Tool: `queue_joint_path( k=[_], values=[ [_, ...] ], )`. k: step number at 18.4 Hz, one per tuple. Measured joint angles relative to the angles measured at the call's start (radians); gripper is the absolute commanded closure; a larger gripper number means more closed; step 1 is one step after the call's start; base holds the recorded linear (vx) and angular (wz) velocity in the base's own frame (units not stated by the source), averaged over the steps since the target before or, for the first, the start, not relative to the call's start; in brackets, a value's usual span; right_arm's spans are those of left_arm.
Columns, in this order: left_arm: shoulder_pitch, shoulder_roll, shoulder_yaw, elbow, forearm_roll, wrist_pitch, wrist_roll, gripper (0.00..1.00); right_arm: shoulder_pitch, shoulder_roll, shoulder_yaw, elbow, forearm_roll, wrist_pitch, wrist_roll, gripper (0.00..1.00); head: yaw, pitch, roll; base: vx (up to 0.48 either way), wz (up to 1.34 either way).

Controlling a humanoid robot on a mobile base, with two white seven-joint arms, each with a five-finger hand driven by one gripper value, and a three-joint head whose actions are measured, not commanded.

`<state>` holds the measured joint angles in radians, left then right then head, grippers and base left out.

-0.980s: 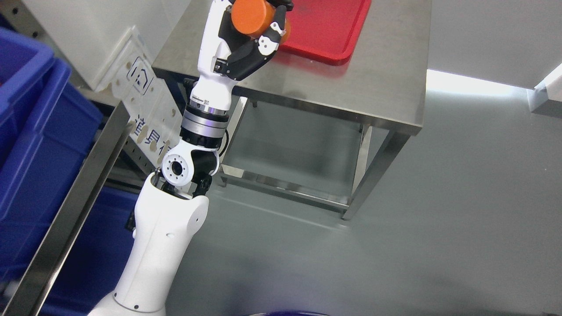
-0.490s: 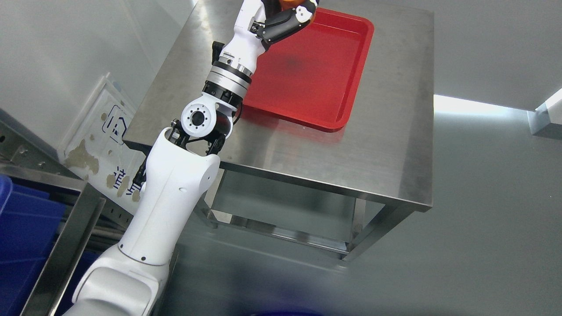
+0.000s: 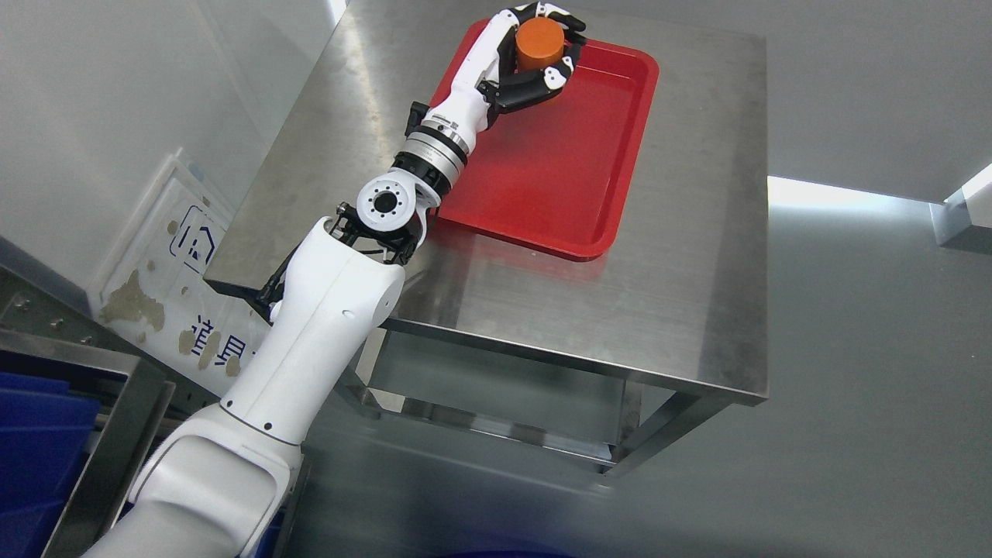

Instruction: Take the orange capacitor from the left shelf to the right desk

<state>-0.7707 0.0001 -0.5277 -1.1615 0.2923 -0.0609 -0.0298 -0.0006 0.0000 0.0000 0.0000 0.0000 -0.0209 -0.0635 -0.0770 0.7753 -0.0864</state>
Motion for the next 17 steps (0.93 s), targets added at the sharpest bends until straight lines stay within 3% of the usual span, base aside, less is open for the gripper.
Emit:
queue_joint_path(
  k=[3, 8, 11, 17],
  values=[
    [-0.005, 0.0, -0.02, 0.061, 0.015, 0.0, 0.0, 0.67, 0.0, 0.0, 0.0, 0.0, 0.0, 0.0, 0.0, 0.0, 0.0, 0.0, 0.0, 0.004, 0.0],
    [-0.014, 0.0, -0.042, 0.129, 0.03, 0.001, -0.002, 0.1, 0.0, 0.0, 0.0, 0.0, 0.0, 0.0, 0.0, 0.0, 0.0, 0.0, 0.0, 0.0, 0.0],
    [-0.026, 0.0, -0.045, 0.143, 0.034, 0.002, -0.006, 0.01, 0.0, 0.0, 0.0, 0.0, 0.0, 0.0, 0.0, 0.0, 0.0, 0.0, 0.0, 0.0, 0.0],
    [-0.02, 0.0, 0.047, 0.07, 0.038, 0.002, -0.019, 0.01, 0.001, 0.0, 0.0, 0.0, 0.0, 0.0, 0.0, 0.0, 0.0, 0.0, 0.0, 0.0, 0.0]
  ],
)
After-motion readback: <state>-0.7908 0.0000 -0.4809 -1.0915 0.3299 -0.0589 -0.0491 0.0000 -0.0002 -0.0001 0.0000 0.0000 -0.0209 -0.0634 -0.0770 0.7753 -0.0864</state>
